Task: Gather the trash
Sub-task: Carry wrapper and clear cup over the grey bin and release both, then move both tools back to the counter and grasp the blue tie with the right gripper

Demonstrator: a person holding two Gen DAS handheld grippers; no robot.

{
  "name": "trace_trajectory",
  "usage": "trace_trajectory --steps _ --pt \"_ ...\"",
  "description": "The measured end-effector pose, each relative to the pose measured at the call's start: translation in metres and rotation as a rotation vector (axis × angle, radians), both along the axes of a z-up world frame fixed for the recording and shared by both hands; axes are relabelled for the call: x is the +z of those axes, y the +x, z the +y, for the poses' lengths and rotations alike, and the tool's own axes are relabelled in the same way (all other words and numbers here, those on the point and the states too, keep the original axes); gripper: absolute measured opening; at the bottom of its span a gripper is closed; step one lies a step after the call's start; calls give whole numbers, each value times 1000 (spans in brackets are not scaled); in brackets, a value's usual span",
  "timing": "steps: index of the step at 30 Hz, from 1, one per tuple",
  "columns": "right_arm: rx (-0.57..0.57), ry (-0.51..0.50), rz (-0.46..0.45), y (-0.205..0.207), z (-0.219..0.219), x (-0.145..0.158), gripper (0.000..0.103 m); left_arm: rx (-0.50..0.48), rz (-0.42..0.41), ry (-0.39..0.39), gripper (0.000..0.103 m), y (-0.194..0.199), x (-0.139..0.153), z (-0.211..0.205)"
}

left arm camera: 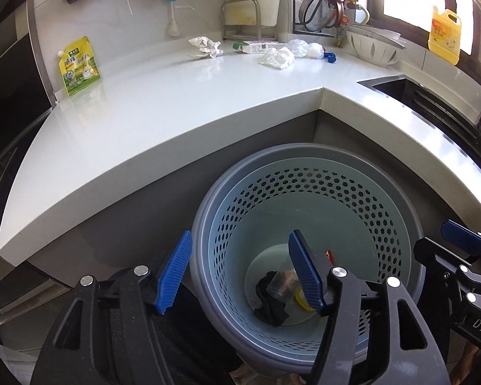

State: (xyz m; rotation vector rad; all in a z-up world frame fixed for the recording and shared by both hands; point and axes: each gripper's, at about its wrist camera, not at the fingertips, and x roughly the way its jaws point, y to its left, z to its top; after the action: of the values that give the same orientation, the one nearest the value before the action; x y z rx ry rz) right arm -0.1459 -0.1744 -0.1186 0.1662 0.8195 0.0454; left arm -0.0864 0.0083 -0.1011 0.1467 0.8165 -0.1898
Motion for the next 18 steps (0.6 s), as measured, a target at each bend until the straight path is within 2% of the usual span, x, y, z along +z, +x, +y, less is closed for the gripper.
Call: trace_trajectory --steps 2,18 --pt "0 -5 -9 -1 1 3 64 13 -15 -1 71 -1 4 2" --pt "10 -4 -89 -1 1 29 73 85 -100 -52 94 2 37 23"
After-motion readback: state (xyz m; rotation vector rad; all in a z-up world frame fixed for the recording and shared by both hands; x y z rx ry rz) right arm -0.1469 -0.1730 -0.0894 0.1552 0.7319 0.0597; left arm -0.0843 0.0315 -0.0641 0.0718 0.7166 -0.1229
